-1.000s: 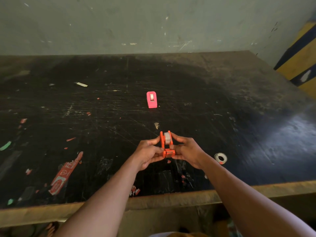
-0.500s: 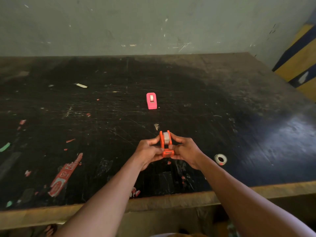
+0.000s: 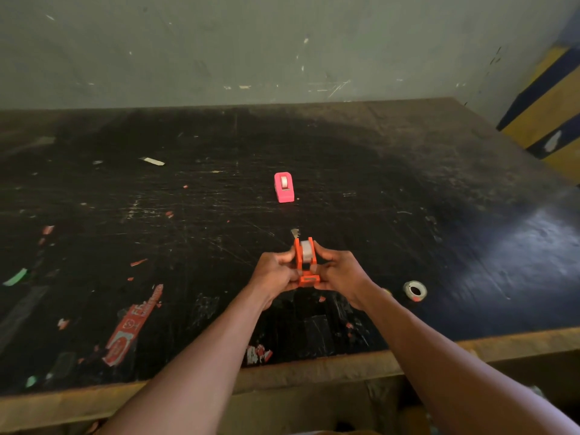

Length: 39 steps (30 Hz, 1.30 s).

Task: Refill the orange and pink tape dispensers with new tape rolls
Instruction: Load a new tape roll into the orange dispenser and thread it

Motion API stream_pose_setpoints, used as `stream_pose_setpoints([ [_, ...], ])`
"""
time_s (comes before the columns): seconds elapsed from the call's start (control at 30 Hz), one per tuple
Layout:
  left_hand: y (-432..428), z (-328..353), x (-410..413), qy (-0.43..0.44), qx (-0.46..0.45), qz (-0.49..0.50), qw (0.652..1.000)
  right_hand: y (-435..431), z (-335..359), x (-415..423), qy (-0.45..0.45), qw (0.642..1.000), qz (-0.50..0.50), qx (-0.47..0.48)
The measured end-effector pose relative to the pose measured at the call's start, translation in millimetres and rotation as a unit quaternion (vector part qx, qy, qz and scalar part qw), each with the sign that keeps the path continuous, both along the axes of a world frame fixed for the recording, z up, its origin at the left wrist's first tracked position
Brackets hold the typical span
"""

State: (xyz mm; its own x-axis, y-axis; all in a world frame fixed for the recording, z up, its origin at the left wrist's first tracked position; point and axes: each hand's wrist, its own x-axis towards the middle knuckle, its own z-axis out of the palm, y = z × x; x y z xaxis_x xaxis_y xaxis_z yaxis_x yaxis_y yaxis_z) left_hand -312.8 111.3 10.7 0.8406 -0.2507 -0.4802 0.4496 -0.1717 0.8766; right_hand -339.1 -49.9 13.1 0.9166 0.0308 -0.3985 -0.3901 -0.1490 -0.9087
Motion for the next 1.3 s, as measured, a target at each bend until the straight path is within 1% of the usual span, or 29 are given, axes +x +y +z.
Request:
stream_pose_setpoints([
  [0.2, 11.5, 0.7, 6.7, -0.048, 0.070, -0.032, 0.996, 12.2, 0.1, -1.0, -0.009, 1.000, -0.014, -0.026],
  [0.3, 6.4, -5.5, 12.5, -0.061, 0.092, -0.043, 0.993, 10.7, -4.5, 3.1, -0.012, 0.997, -0.026, -0.066],
  [0.4, -1.5, -9.7, 22.4, -0.093, 0.128, -0.055, 0.986, 5.2, -9.1, 14.1, -0.012, 0.994, -0.034, -0.102],
  [0.47, -10.9, -13.1, 34.0, -0.105, 0.135, -0.052, 0.984, -1.0, -12.7, 24.2, -0.034, 0.989, -0.040, -0.135],
  [0.53, -21.2, -15.1, 47.9, -0.090, 0.143, -0.048, 0.984, -10.5, -14.3, 35.6, -0.048, 0.986, -0.030, -0.157],
  [0.6, -30.9, -16.8, 60.4, -0.082, 0.149, -0.055, 0.984, -22.2, -15.3, 47.6, -0.050, 0.987, -0.010, -0.155],
  [0.7, -46.0, -15.5, 78.0, -0.093, 0.185, -0.073, 0.976, -39.5, -15.3, 63.1, -0.049, 0.988, 0.010, -0.146],
  [0.87, -73.0, -21.0, 104.0, -0.084, 0.210, -0.067, 0.972, -68.4, -21.6, 90.9, -0.050, 0.988, 0.048, -0.136],
  [1.0, -85.8, -28.3, 122.3, -0.085, 0.269, -0.101, 0.954, -77.6, -36.1, 113.6, -0.039, 0.982, 0.083, -0.162],
  [1.13, -93.2, -33.5, 151.4, -0.090, 0.309, -0.103, 0.941, -78.7, -46.7, 146.5, -0.043, 0.977, 0.083, -0.193],
  [1.3, -100.7, -34.7, 212.2, -0.099, 0.306, -0.108, 0.941, -84.7, -47.8, 202.3, -0.050, 0.974, 0.062, -0.211],
])
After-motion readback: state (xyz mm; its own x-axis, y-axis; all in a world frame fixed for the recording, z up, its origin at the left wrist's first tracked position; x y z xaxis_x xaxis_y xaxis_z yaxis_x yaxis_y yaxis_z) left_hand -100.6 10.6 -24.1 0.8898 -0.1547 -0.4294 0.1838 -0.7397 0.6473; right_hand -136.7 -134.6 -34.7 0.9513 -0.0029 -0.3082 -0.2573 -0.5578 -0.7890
